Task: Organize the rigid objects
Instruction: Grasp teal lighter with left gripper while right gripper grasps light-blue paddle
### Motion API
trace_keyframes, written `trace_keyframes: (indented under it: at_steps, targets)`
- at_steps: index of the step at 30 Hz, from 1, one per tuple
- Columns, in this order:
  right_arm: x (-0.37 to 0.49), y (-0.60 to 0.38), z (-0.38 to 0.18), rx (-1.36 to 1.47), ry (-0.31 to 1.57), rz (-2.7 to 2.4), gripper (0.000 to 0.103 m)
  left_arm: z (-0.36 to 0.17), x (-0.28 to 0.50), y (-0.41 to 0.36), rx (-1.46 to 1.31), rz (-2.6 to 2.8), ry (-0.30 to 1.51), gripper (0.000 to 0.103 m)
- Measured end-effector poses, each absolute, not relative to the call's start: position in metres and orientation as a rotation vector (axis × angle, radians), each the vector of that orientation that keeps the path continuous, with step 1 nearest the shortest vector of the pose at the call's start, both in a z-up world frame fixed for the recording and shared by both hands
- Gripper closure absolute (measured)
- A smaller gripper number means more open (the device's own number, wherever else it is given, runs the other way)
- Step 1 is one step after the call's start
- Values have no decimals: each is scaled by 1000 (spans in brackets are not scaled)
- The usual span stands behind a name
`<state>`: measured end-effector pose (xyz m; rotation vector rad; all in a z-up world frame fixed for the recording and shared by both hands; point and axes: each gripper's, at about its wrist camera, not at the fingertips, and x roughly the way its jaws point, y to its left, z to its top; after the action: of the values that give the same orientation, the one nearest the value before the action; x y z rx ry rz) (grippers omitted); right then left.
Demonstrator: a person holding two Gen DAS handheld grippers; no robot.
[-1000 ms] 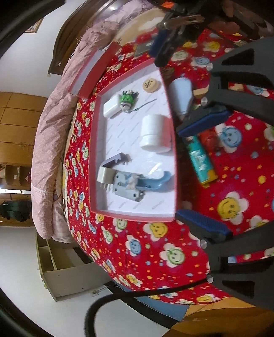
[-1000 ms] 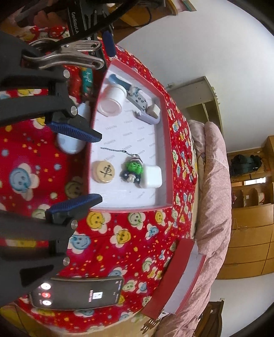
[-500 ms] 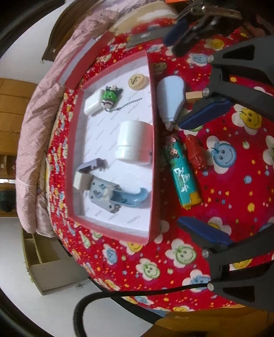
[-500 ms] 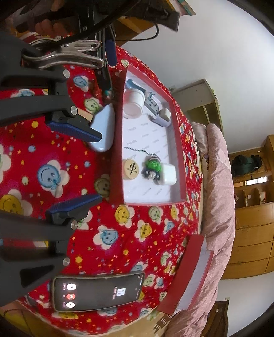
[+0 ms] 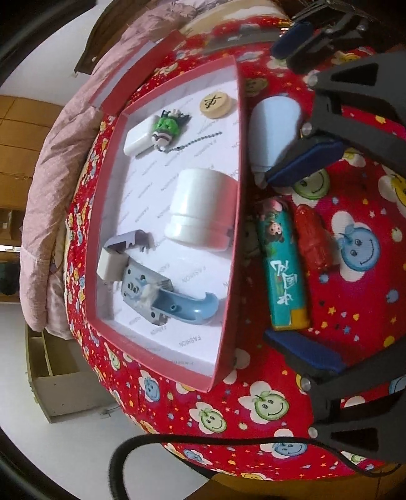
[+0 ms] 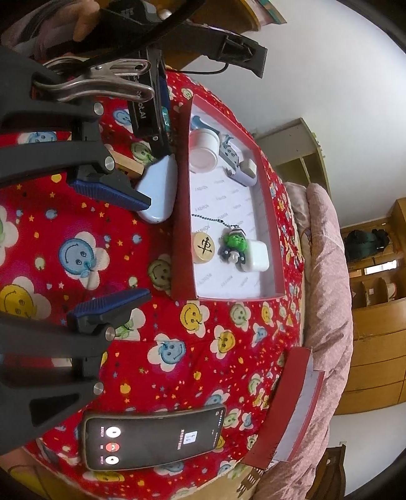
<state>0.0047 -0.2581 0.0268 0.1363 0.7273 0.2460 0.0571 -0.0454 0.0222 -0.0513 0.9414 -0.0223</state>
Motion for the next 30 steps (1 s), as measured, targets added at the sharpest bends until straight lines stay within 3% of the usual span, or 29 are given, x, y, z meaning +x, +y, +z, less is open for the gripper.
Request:
trace_keyframes:
  at_steps: [3,6,23,25,27,30]
  targets:
    - [6,-258,26,142,731,245,50,22,56,-45,-50,-23,932,10]
    - [7,-258,25,143,735,242,50,22,53,-44,-42,-9,919,17]
    - [9,-237,25,133,779,260,50,36,43,-2,44,7,888,17]
    - [11,-227,25,118,789,261,41,36,43,4,50,14,885,17]
    - [15,-220,24,113,797,258,23,35,42,11,51,22,877,17]
    - [21,-206,24,110,811,264,20,32,43,21,39,13,874,17]
